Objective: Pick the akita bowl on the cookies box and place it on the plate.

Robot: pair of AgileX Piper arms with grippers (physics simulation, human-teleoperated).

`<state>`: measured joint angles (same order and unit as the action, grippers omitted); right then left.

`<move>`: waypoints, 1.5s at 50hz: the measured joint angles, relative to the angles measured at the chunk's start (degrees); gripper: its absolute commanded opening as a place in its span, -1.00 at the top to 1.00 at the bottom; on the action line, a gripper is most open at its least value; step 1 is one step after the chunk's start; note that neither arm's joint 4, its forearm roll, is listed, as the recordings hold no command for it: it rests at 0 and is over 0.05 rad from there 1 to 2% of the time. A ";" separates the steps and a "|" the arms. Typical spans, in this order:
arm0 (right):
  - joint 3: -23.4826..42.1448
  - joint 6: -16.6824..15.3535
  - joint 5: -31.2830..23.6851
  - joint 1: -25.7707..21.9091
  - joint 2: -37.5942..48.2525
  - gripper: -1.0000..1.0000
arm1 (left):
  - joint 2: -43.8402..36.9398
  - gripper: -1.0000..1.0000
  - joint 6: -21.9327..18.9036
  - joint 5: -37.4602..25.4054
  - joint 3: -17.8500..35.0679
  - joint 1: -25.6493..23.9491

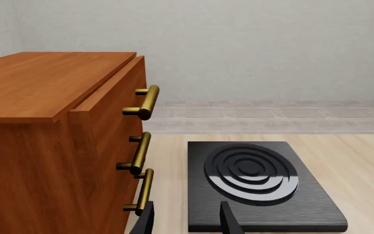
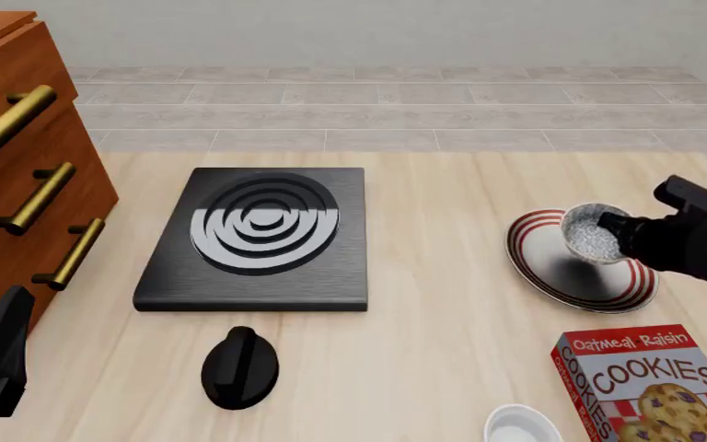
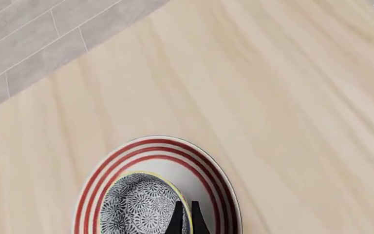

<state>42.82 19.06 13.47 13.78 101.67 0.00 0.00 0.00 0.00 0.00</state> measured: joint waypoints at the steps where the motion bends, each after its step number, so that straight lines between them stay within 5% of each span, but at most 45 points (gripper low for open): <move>1: 0.02 -0.01 0.04 0.00 0.10 1.00 | 0.00 -1.00 0.00 0.00 0.00 0.00; 27: 0.21 -0.19 1.13 0.10 2.15 1.00 | 0.00 -1.00 0.00 0.00 0.00 0.00; 28: 0.22 -0.19 1.16 0.11 2.17 -1.00 | 0.00 -1.00 0.00 0.00 0.00 0.00; 57: 0.62 0.23 0.02 0.10 0.42 -1.00 | 0.00 -1.00 0.00 0.00 0.00 0.00; 75: -0.23 -1.10 -8.63 1.49 -16.77 -1.00 | 0.00 -1.00 0.00 0.00 0.00 0.00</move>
<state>42.59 17.96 4.84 15.27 84.89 0.00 0.00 0.00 0.00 0.00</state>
